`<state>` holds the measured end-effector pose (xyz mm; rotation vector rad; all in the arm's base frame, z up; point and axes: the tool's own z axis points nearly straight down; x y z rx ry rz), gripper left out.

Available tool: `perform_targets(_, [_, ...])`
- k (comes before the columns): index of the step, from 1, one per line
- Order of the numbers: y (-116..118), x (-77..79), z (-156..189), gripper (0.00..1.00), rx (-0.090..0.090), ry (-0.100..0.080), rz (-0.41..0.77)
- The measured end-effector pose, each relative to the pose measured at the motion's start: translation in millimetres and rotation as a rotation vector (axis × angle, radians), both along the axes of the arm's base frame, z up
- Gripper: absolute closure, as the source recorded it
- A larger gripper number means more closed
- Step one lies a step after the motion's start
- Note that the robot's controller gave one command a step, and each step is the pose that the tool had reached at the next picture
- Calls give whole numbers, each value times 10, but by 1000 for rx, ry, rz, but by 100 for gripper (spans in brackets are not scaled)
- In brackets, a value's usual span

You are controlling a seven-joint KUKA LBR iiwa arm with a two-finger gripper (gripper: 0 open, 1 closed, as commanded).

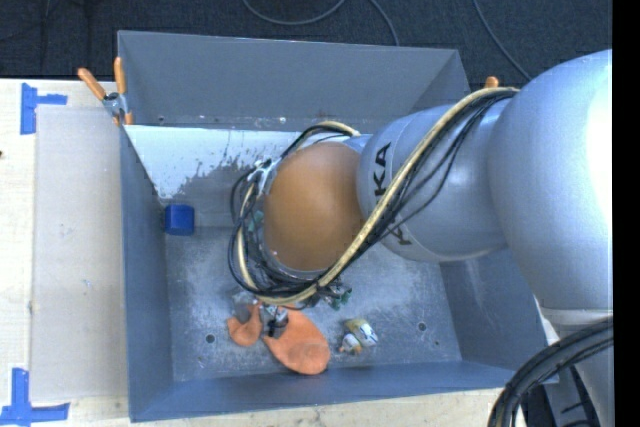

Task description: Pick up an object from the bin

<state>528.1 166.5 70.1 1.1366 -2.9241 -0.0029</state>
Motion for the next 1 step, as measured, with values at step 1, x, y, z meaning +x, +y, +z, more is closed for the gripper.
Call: perform_targets(1, [0,0,0,100,0,0,-1])
